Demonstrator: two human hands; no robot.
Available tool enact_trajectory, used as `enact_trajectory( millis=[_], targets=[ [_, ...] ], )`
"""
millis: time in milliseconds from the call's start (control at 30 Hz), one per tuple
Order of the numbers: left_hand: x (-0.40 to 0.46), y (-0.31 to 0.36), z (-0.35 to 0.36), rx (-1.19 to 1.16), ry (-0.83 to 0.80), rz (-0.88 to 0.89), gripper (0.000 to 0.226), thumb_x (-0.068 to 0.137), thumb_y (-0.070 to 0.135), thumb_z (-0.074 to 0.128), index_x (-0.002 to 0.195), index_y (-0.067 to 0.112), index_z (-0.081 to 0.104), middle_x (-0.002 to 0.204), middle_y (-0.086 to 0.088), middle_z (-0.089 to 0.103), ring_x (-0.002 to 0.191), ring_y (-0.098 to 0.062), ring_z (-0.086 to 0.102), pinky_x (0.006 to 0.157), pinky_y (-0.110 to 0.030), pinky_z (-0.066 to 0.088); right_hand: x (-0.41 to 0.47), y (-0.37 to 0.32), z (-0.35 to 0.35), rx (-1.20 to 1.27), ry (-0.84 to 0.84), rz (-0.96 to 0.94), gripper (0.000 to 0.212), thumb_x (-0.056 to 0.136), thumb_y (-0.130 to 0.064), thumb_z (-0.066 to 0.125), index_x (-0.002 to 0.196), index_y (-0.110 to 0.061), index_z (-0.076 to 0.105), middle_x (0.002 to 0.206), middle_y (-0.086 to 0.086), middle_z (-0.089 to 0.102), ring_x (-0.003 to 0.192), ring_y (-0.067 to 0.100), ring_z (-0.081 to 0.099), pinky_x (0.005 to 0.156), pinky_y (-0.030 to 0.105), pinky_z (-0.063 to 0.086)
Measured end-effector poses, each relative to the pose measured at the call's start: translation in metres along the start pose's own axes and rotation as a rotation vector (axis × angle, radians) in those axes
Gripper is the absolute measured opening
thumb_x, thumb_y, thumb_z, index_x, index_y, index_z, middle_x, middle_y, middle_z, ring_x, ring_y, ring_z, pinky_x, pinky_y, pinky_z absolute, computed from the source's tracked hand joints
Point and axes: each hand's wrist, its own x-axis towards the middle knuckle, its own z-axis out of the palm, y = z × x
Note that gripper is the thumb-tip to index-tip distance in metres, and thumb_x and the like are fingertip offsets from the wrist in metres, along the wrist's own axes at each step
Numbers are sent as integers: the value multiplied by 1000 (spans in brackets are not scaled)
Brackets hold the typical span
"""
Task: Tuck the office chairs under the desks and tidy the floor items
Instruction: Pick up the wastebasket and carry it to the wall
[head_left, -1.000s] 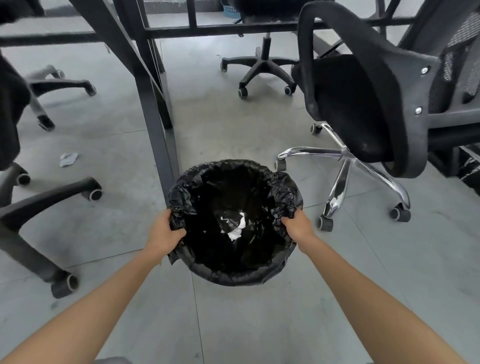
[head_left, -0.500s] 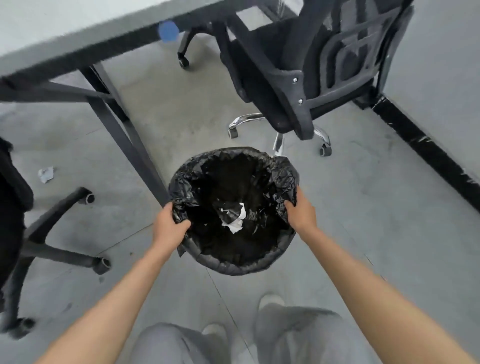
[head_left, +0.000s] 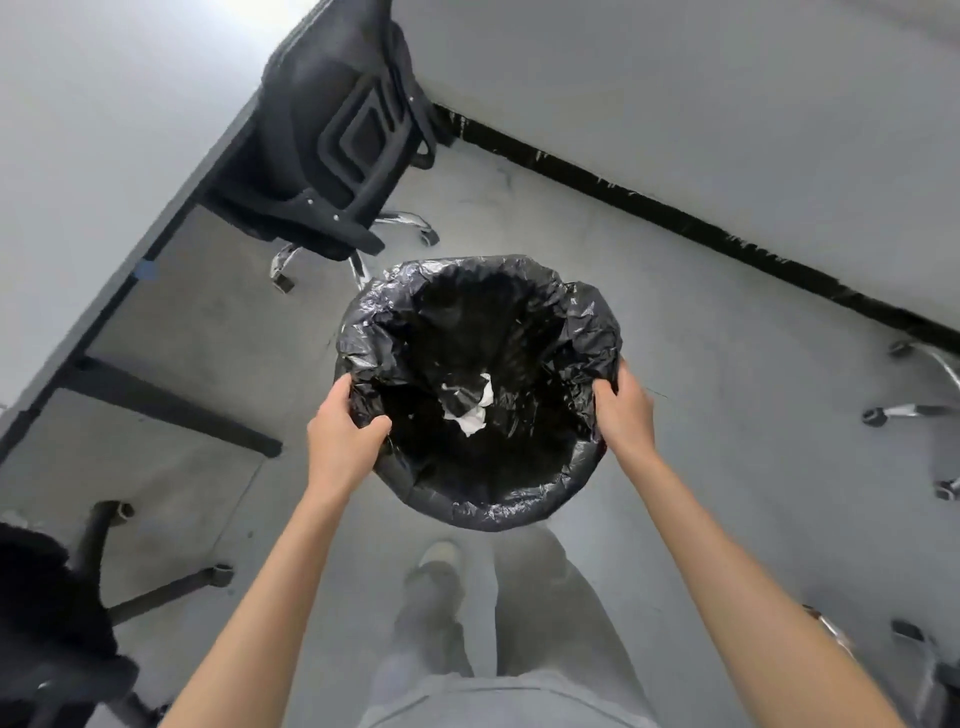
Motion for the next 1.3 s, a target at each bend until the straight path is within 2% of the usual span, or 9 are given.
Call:
enact_trajectory(
  millis=[200,333,467,600,767,833,900,1000,1300],
  targets=[
    [-16,94,48,56,-200,245,59,81,1,56,136,14,41,111,3,54,66,14,38,77,-20,33,-26,42,-97,162,195,109,46,93,-16,38,137,-25,41,119,2,60,104,21,52,92,33,40],
    [-8,159,97,136,-315,356,57,81,-3,54,133,16,43,113,0,55,82,6,50,79,-24,36,-15,73,-138,268,310,190,46,94,-16,38,140,-25,38,132,3,55,118,25,50,101,38,40],
    [11,228,149,222,-403,396,60,81,-3,54,136,15,40,114,2,55,77,6,48,82,-26,36,18,84,-182,375,376,256,47,95,-16,39,141,-24,37,128,4,56,105,20,52,97,34,40],
    [44,292,203,294,-473,453,62,76,2,56,134,18,41,118,-11,63,105,-40,56,83,-49,48,63,88,-224,417,451,311,45,95,-18,40,140,-20,38,128,5,57,106,19,52,98,36,42],
    [91,373,274,329,-567,516,65,77,5,57,138,19,37,125,-8,59,104,-47,55,81,-54,49,137,89,-266,508,538,378,44,94,-19,40,139,-23,40,131,3,55,117,23,51,104,43,40],
    [115,409,308,347,-614,542,66,77,7,57,139,18,36,126,-2,57,106,-42,57,84,-53,49,175,90,-282,554,580,406,45,94,-20,39,139,-25,39,130,3,55,112,21,53,101,41,42],
    [138,446,346,343,-676,602,67,77,9,58,140,15,36,123,2,55,93,-15,62,86,-39,48,212,91,-298,631,634,443,46,94,-20,39,139,-27,39,130,2,55,108,19,53,99,39,44],
    [164,509,403,390,-765,689,66,81,0,56,141,10,32,120,3,52,67,14,40,79,-24,37,259,85,-327,744,754,529,45,94,-20,39,138,-30,40,134,1,52,116,20,51,102,41,43],
    [178,652,571,521,-1033,898,67,75,1,58,138,11,37,131,-1,52,96,-9,53,91,-30,41,342,103,-413,884,1019,729,45,94,-20,37,138,-31,40,134,1,52,119,21,50,103,45,42]
  ],
)
